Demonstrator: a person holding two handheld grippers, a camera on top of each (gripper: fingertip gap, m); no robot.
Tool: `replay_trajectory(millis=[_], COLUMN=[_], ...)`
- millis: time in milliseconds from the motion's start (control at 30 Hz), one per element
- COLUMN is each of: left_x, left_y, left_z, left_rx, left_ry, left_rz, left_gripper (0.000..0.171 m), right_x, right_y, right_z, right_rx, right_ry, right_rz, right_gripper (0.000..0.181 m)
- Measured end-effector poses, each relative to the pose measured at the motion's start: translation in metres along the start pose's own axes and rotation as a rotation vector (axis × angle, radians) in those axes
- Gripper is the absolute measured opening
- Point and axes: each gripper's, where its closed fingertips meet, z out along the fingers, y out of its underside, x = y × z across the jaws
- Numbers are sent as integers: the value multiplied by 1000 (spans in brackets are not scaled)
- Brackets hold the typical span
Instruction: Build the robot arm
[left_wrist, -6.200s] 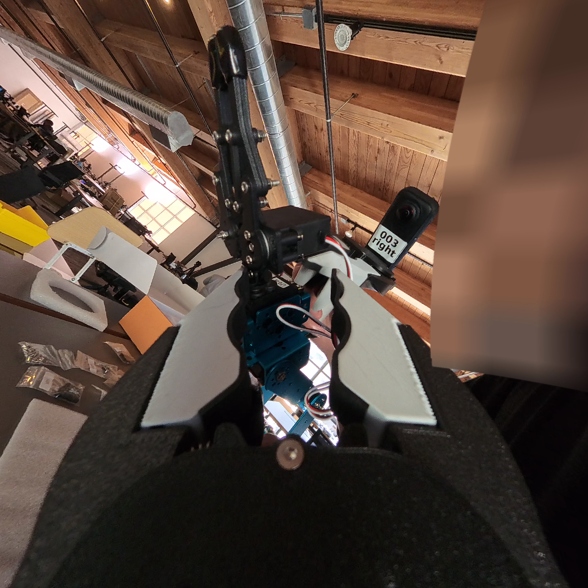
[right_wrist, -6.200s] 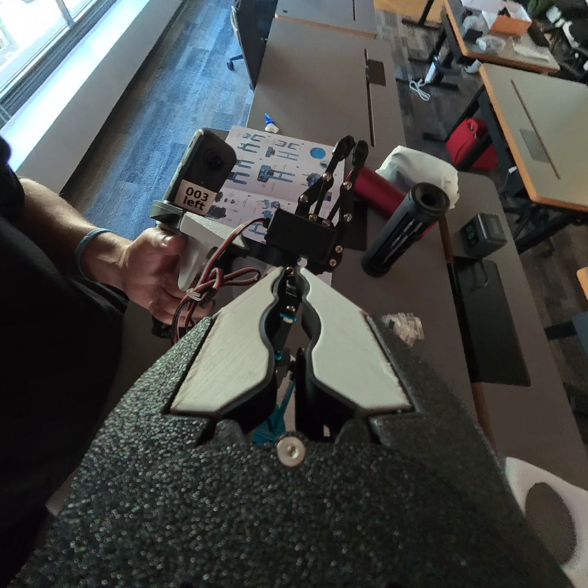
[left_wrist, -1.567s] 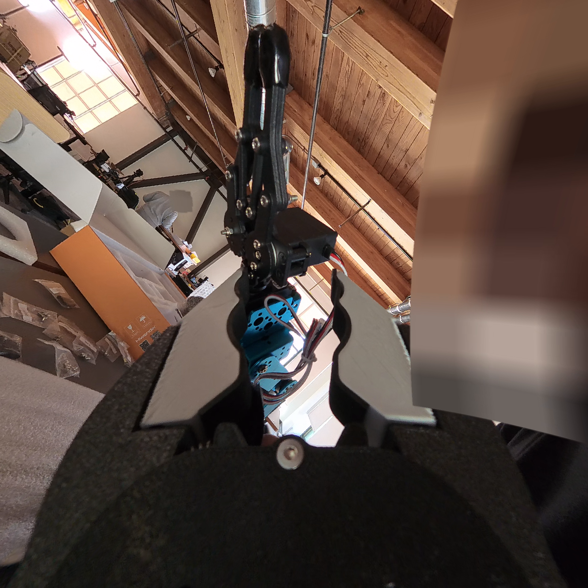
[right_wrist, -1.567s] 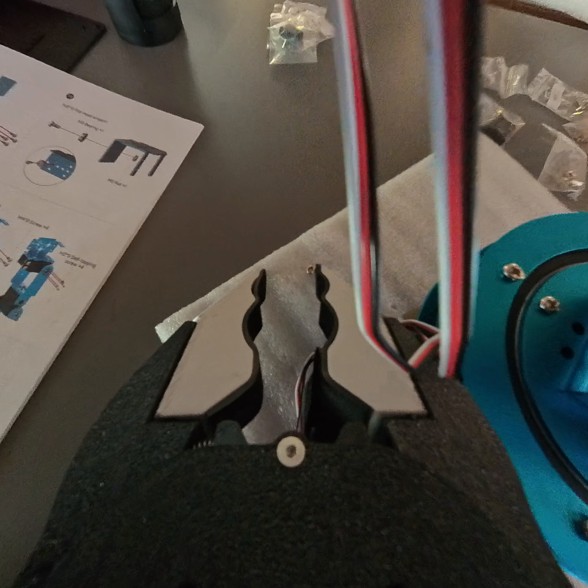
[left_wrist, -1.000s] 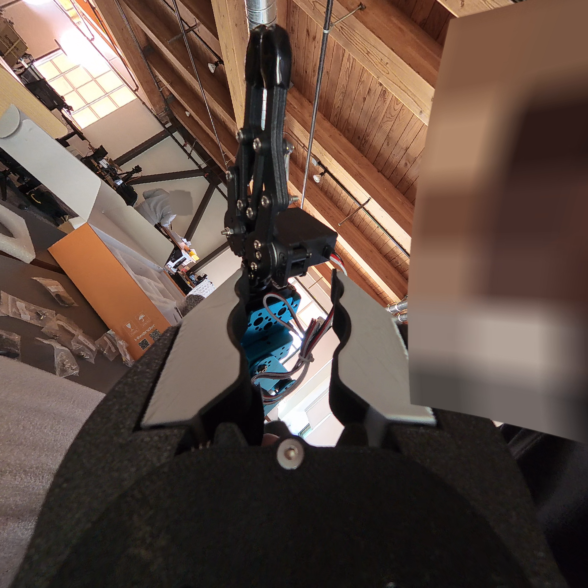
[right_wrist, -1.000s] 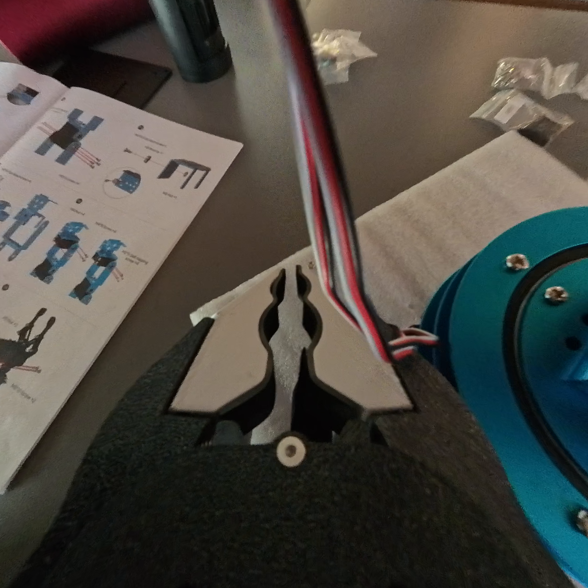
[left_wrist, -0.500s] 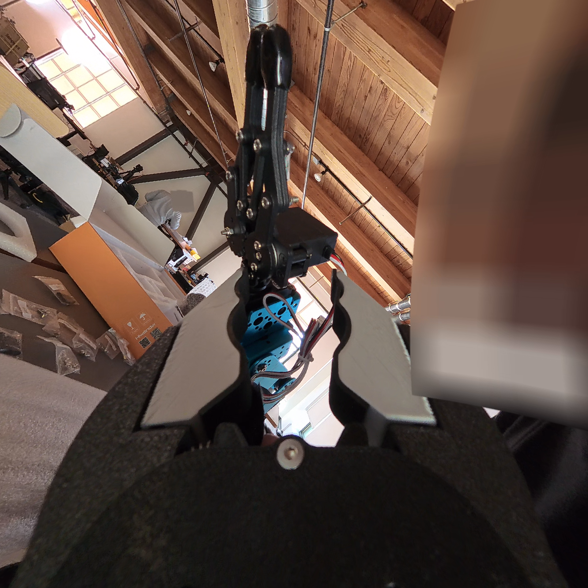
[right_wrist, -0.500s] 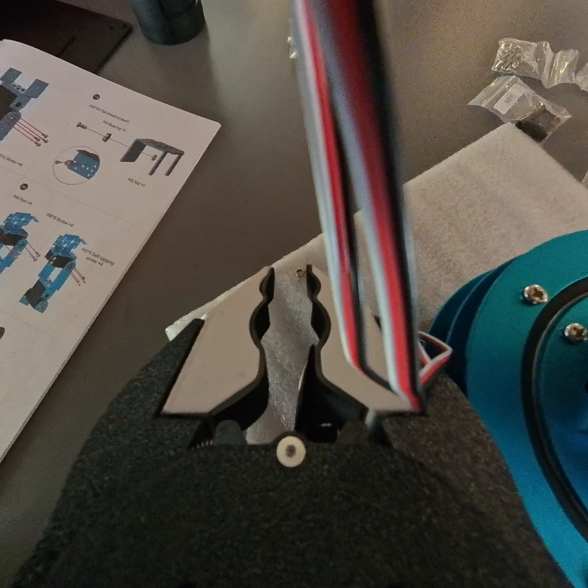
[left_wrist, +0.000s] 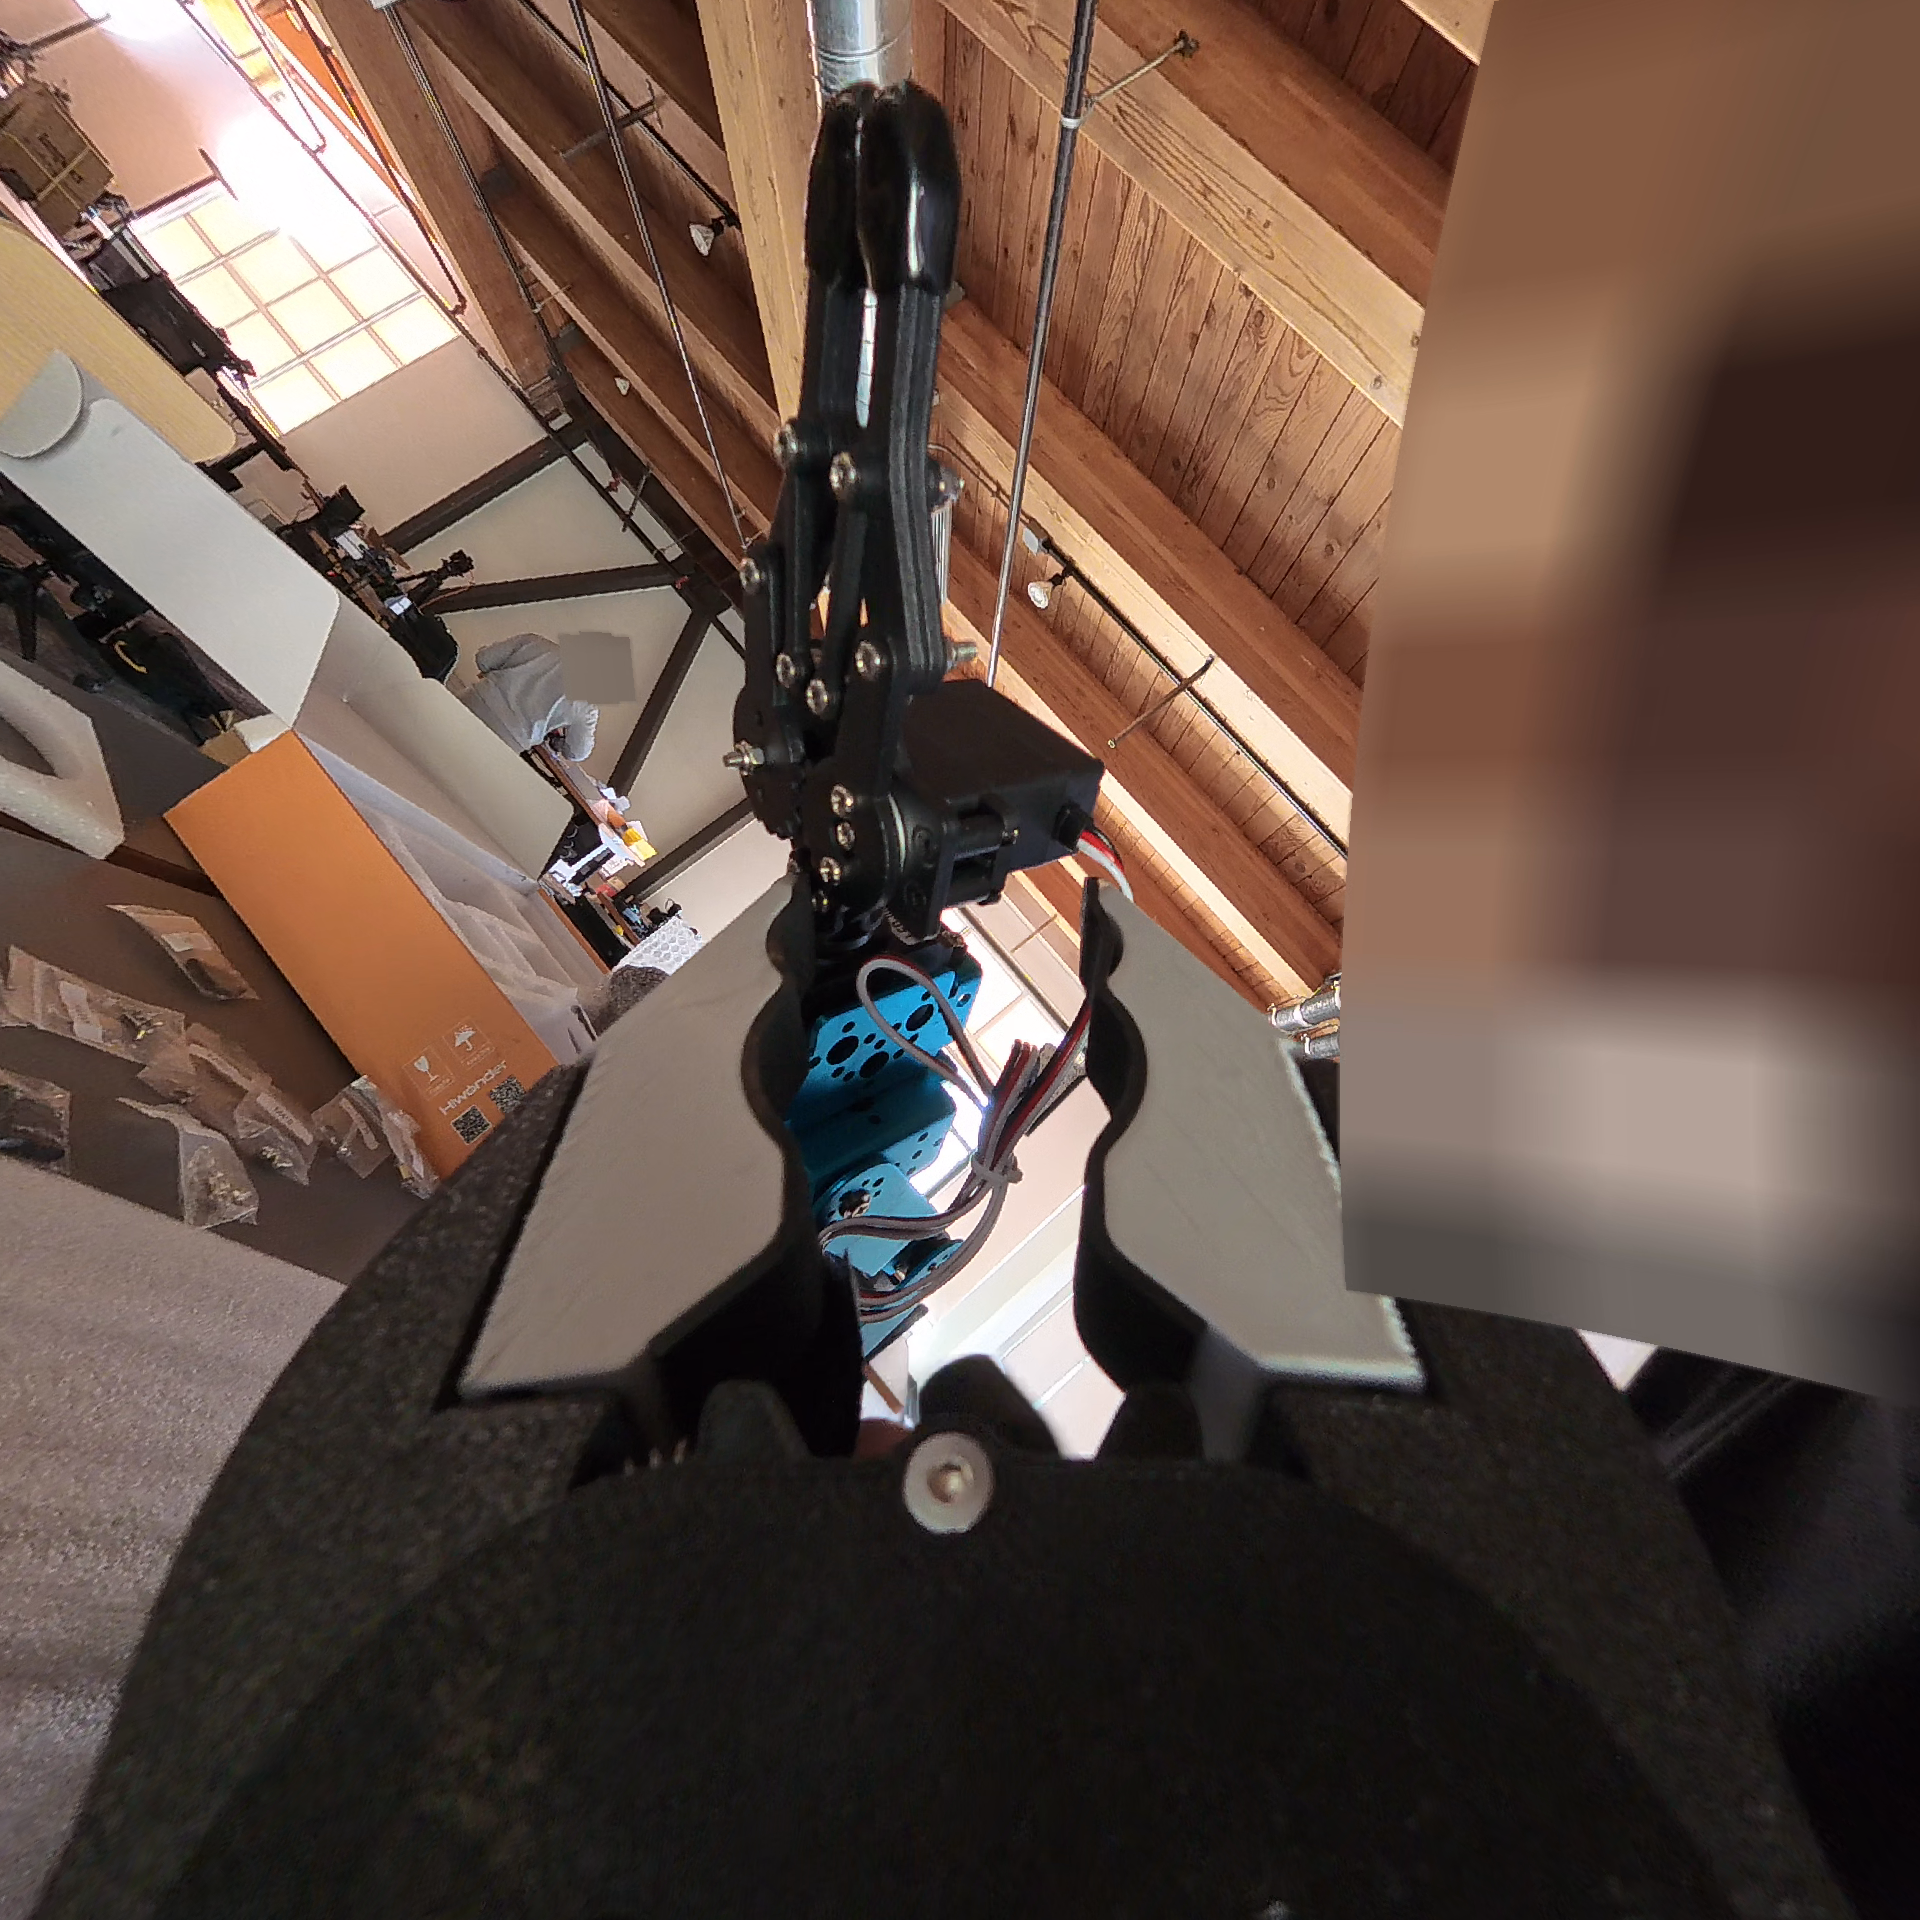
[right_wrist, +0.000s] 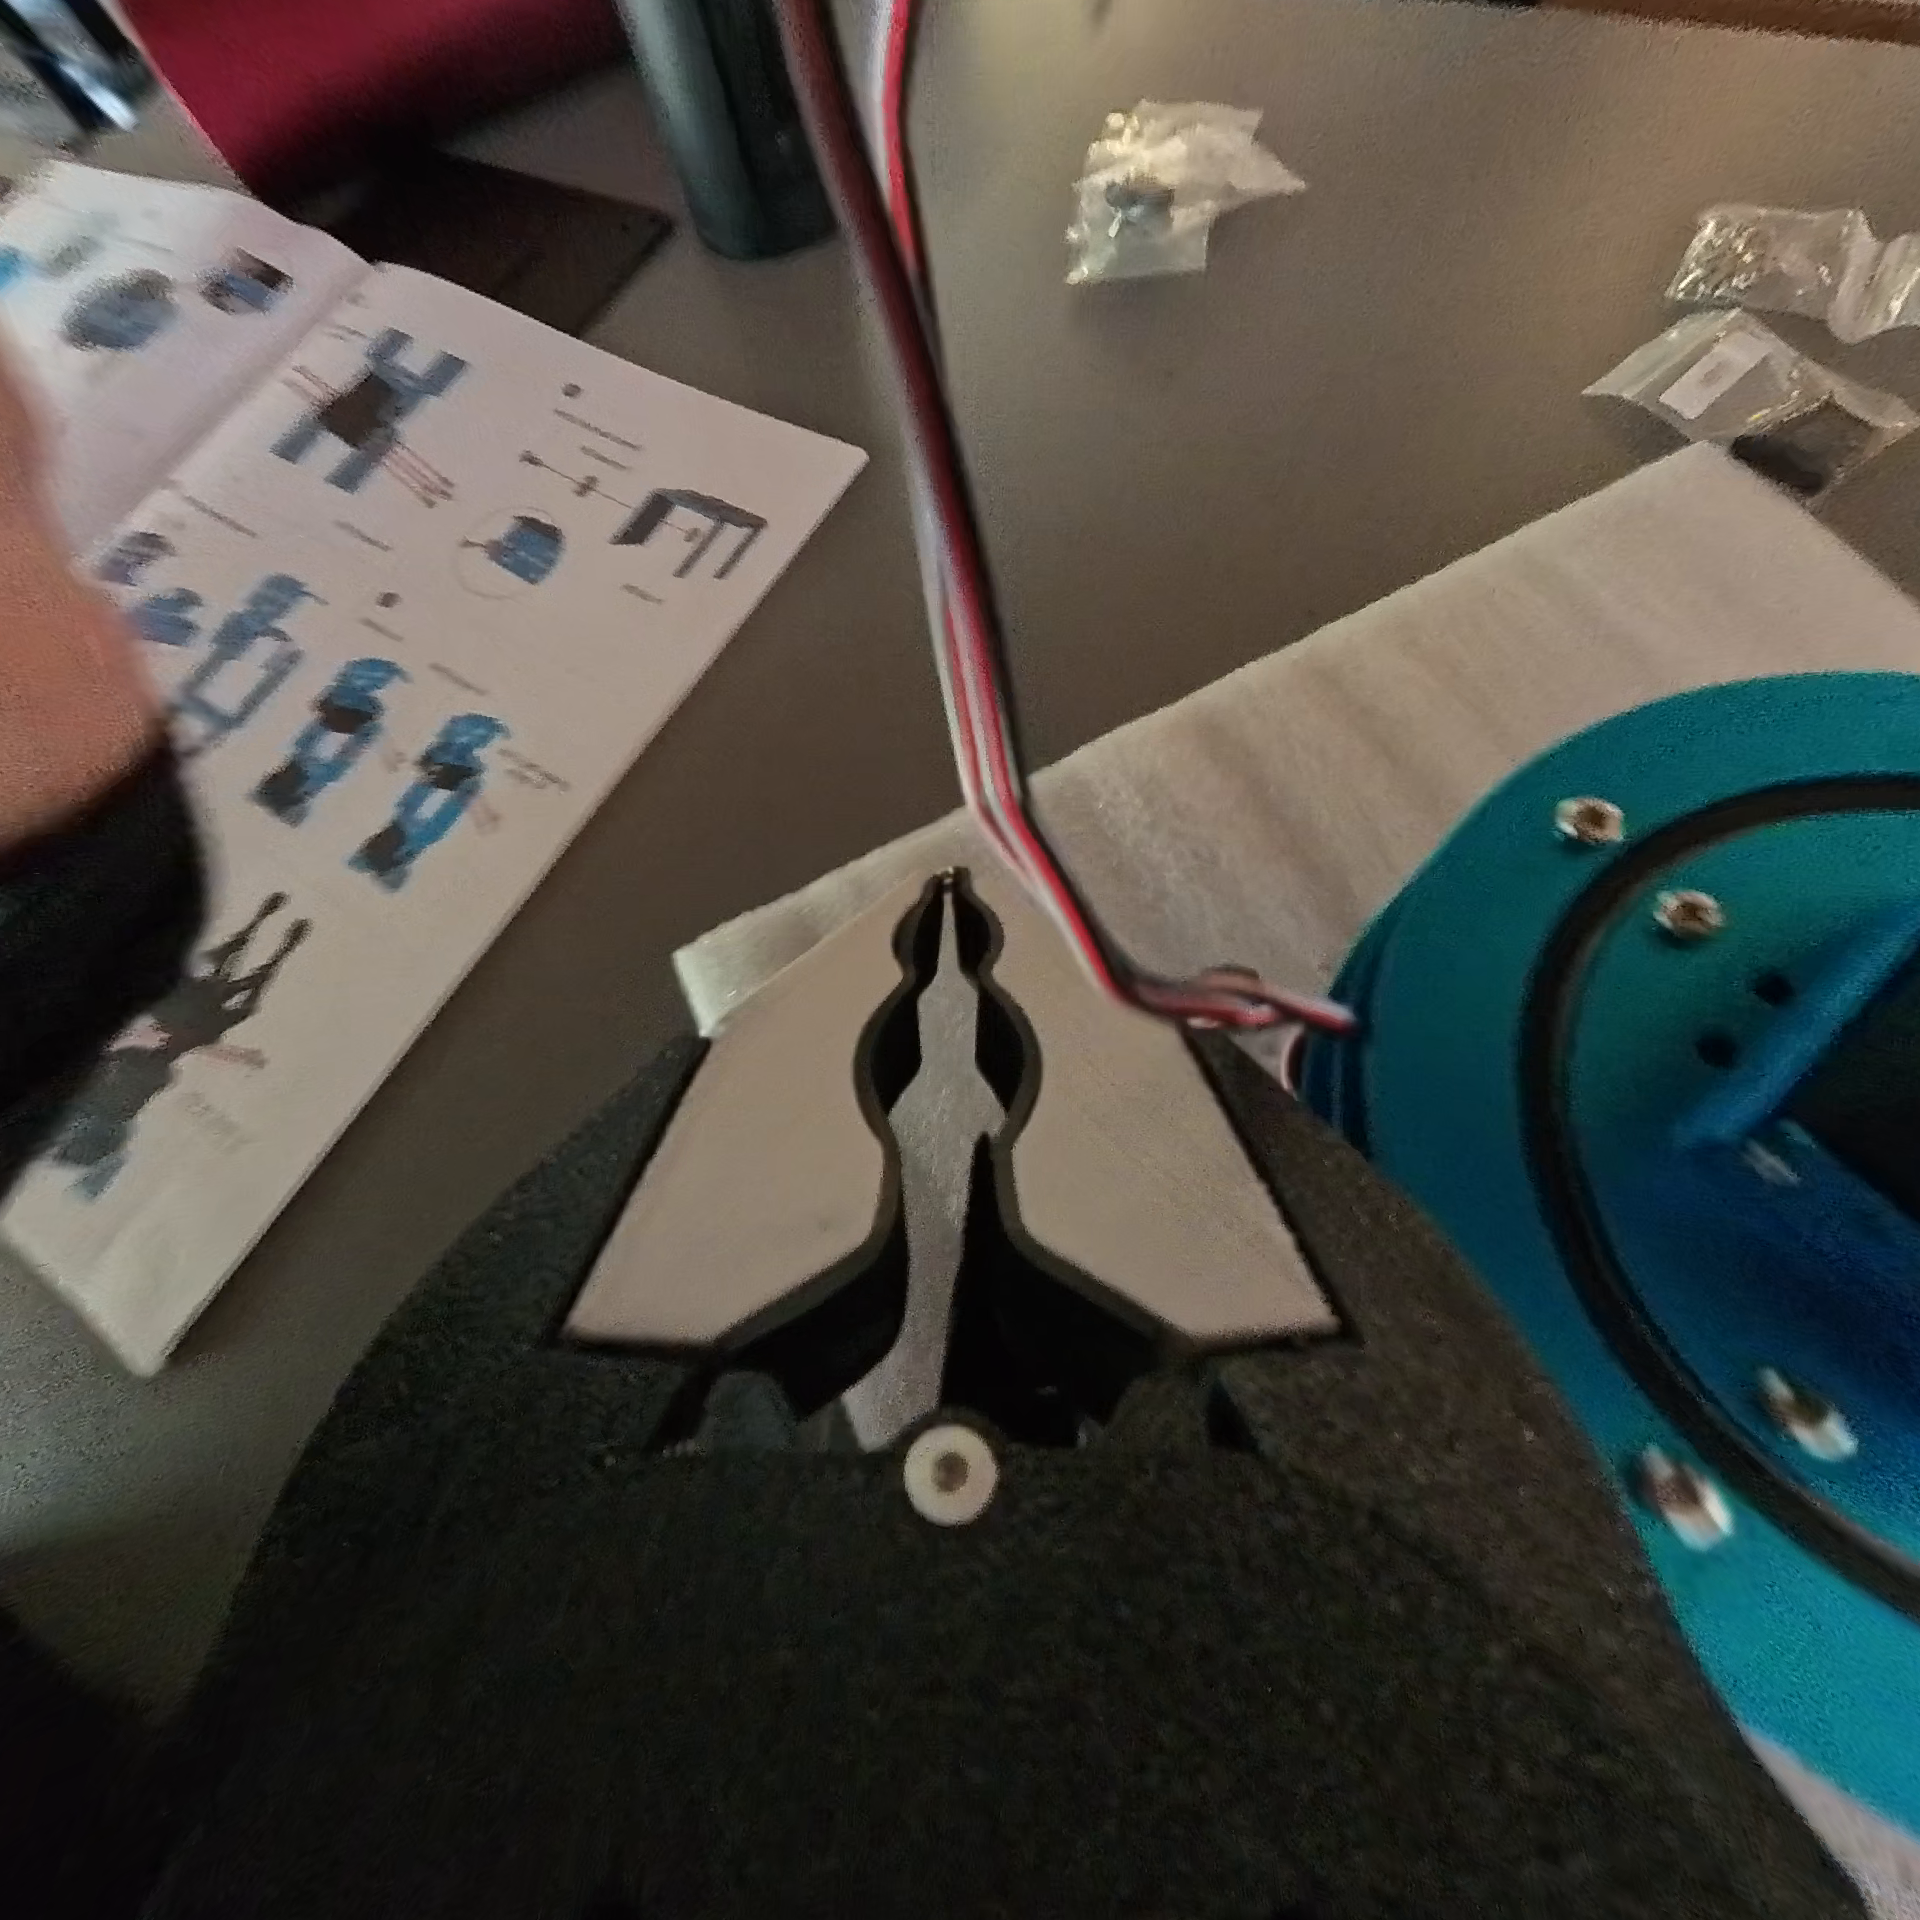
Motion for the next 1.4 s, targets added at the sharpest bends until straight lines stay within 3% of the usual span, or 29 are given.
replay_trajectory(millis=[33, 167, 267, 333, 433, 500, 633, 733, 1167, 1400], left_x=[0, 0, -1, -1, -1, -1, -2, -1, 0, 0], left_y=[0, 0, -1, -1, -1, -1, 0, 0, 0, 0], left_z=[0, 0, 1, 1, 1, 1, 1, 1, -1, -1], left_rx=[3, 12, 15, 13, 13, 11, 6, 2, 7, 10], left_ry=[0, 1, -4, -6, -9, -14, -20, -24, -22, -25], left_rz=[-2, 2, 1, 11, 14, 27, 32, 30, 19, 19], left_gripper=[51, 51, 51, 50, 50, 50, 50, 51, 51, 51], right_x=[-1, -9, 17, 15, -6, -20, -22, -24, -27, -22], right_y=[-2, -19, 5, 21, 28, 24, 33, 36, 38, 32], right_z=[-10, -62, -83, -91, -78, -63, -18, -5, 1, -11], right_rx=[24, 159, 66, 22, 4, 5, -106, -140, -179, -124], right_ry=[-20, -132, -56, -135, -220, -257, -200, -169, -270, -252], right_rz=[10, -2, -106, -68, -125, -246, -307, -323, -232, -260], right_gripper=[0, 0, 0, 0, 2, 26, 18, 6, 7, 2])
